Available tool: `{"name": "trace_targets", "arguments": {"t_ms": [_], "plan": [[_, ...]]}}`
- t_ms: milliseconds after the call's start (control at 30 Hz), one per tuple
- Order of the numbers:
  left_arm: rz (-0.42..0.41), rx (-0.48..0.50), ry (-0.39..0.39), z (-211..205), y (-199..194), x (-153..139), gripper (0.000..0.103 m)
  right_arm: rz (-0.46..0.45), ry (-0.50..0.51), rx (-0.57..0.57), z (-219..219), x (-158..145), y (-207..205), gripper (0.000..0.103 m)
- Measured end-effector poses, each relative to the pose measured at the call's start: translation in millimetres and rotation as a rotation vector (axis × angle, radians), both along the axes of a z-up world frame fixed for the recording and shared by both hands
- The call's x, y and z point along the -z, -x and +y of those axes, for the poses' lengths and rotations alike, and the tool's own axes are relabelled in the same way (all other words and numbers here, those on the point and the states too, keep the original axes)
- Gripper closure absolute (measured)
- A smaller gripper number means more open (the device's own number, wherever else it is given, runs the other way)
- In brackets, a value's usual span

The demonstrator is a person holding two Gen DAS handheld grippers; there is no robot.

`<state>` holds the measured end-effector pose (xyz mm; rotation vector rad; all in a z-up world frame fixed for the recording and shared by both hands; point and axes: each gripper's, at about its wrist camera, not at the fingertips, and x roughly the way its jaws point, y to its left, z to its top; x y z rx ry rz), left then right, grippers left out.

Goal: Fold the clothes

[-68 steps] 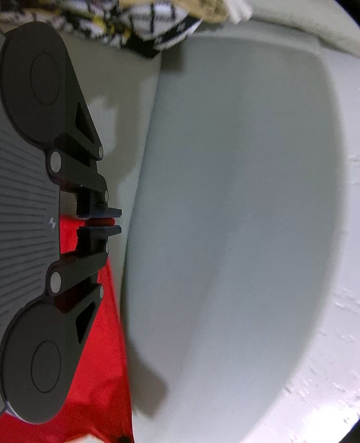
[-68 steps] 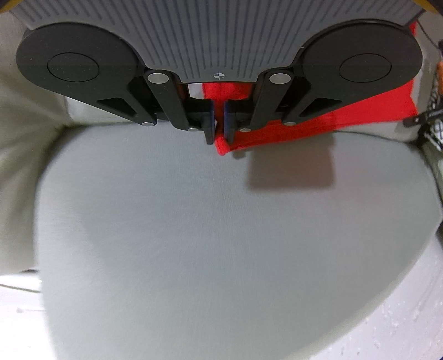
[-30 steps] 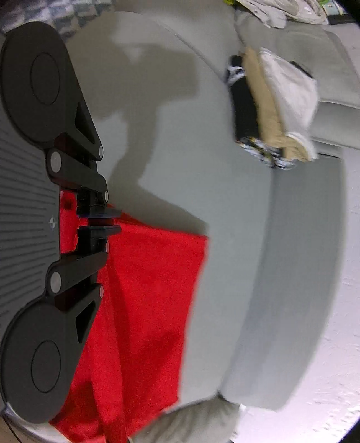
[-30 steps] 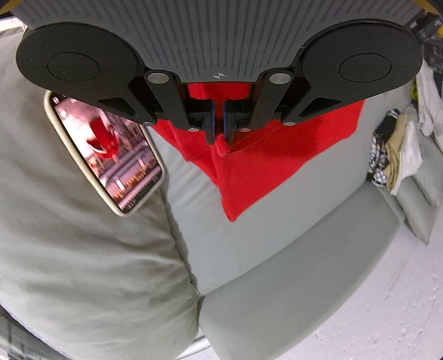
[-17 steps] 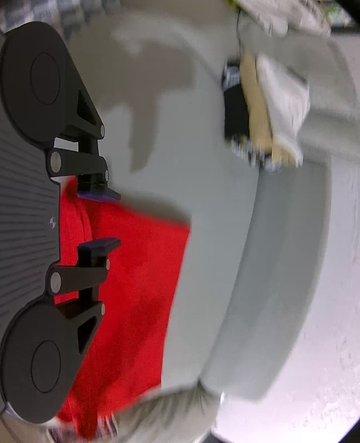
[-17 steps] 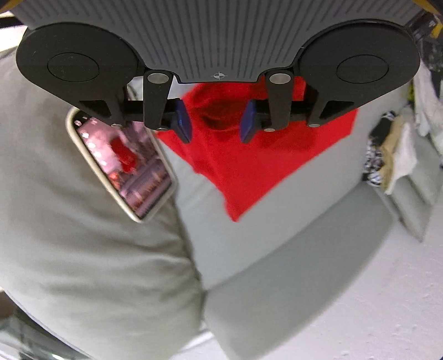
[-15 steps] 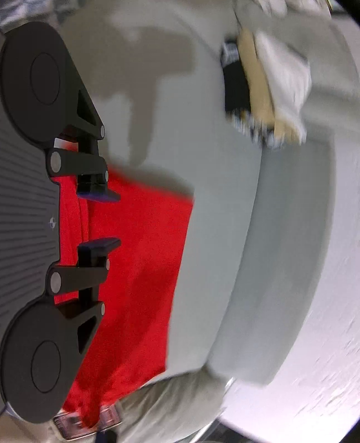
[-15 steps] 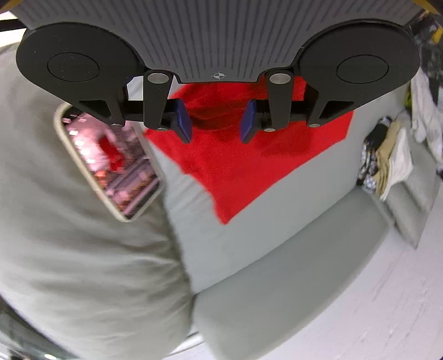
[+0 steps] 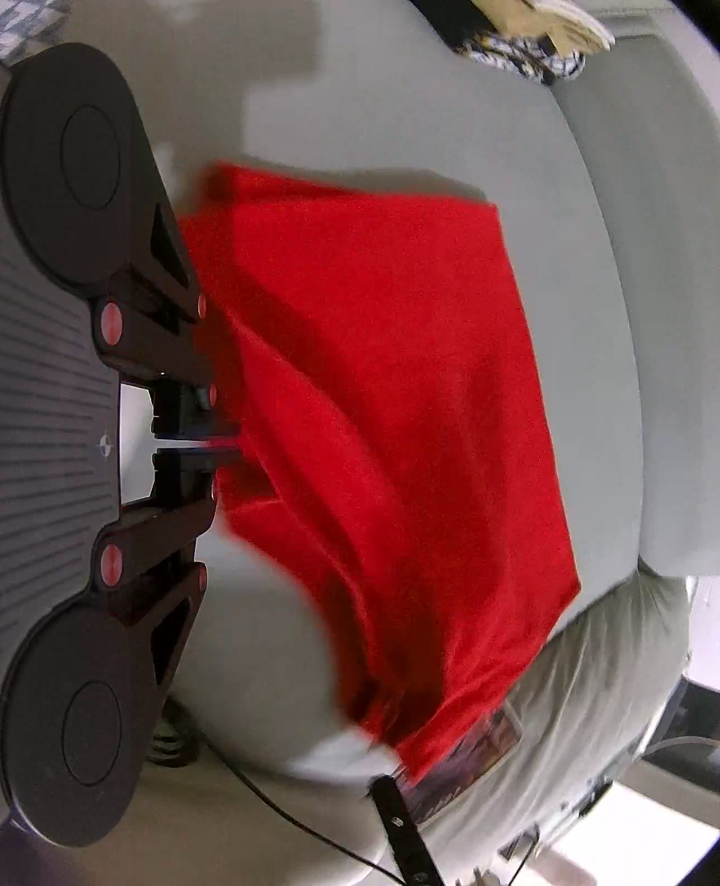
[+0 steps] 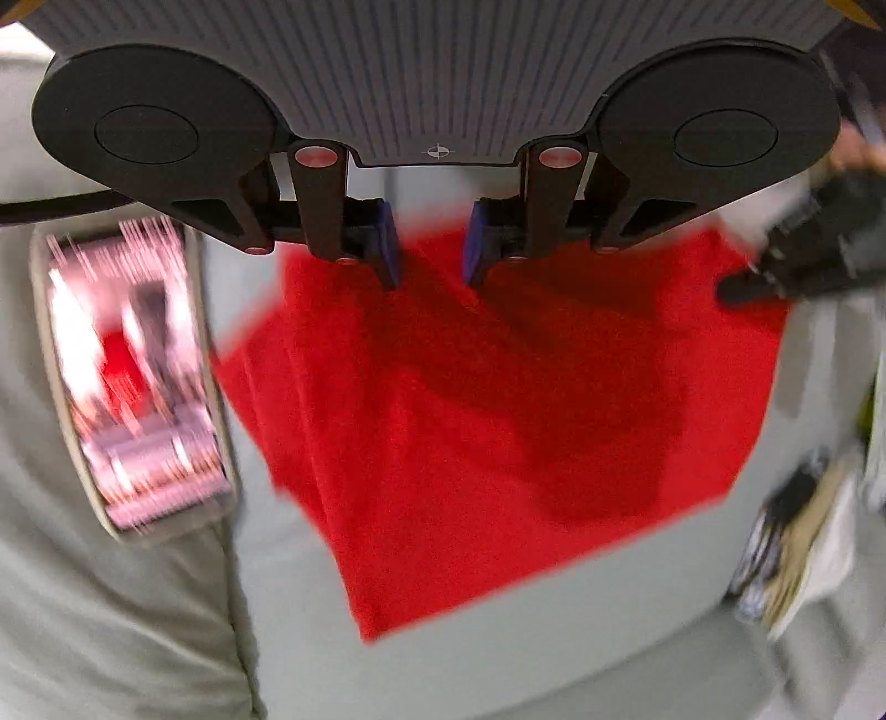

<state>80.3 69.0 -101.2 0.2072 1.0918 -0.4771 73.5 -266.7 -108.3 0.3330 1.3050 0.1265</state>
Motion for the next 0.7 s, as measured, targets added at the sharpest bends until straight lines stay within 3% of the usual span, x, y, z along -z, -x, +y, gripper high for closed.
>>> {"name": "trace_targets", "arguments": {"t_ms": [167,233,400,533,600,633,700], "plan": [[-0.073,-0.113,0.129,35,15,-24,0.094,-0.081,-0.048,0.058,-26,-32,56,0.065],[-0.11,-0.154,0.176,33,12,-28,0.087,-0.13,-0.046,0.097,-29,-39,56,0.064],[-0.131,-0.188,0.238,-10,-10,-19,0.085,-0.241,-0.068,0.105,-13,-36,28,0.064],[-0.155,-0.12,0.122,-54,-22,10,0.085,-0.269,0.011,0.042,20,-12,0,0.065],[-0.054,-0.052,0.005,-69,-24,34,0.085,-0.247,0.048,-0.019,34,6,-4,0.068],[-0.055,-0.054,-0.014,-65,-21,31,0.085,-0.227,0.082,-0.055,40,15,-5,0.068],[-0.056,-0.056,-0.053,-55,-14,24,0.085,-0.209,0.196,-0.123,45,26,4,0.081]]}}
